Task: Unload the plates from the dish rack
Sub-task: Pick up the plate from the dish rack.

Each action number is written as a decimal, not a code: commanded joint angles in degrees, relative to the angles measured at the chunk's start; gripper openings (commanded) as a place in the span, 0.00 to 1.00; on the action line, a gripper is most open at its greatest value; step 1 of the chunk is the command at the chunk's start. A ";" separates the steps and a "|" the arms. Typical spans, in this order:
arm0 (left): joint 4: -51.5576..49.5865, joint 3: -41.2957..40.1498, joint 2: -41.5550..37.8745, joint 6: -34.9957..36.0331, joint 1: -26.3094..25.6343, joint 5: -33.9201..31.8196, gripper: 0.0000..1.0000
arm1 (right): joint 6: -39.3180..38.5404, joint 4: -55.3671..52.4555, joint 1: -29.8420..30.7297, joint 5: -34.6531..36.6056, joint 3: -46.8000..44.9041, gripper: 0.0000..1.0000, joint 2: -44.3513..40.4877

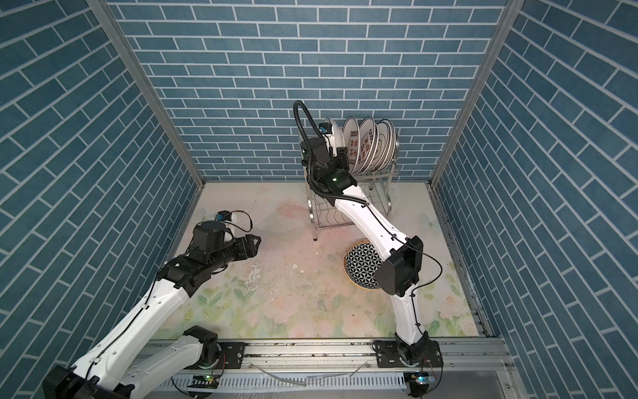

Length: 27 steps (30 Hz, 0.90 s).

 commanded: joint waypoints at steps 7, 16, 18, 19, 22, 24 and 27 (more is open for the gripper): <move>0.15 -1.10 -0.91 0.18 0.76 0.86 0.81 | 0.96 1.35 -0.29 -1.57 -3.21 0.22 -2.25; -0.34 -1.51 -1.30 0.19 1.43 1.22 0.81 | 0.78 4.08 -0.49 -2.10 -5.65 0.15 -3.09; -0.18 -1.76 -1.50 0.02 1.55 1.39 0.81 | 0.06 5.59 -0.47 -2.19 -6.88 0.14 -3.54; 0.00 -1.86 -1.71 0.01 1.64 1.53 0.81 | 0.05 6.10 -0.46 -2.12 -7.42 0.13 -3.80; 0.18 -2.06 -1.77 0.00 1.90 1.72 0.81 | -0.22 7.01 -0.52 -1.99 -8.46 0.11 -4.31; 0.02 -2.07 -1.48 -0.08 2.06 2.05 0.81 | -0.09 7.62 -0.59 -1.90 -9.20 0.07 -4.65; -0.08 -1.95 -1.23 -0.08 2.27 2.48 0.81 | -0.26 8.19 -0.55 -1.86 -9.66 0.00 -5.06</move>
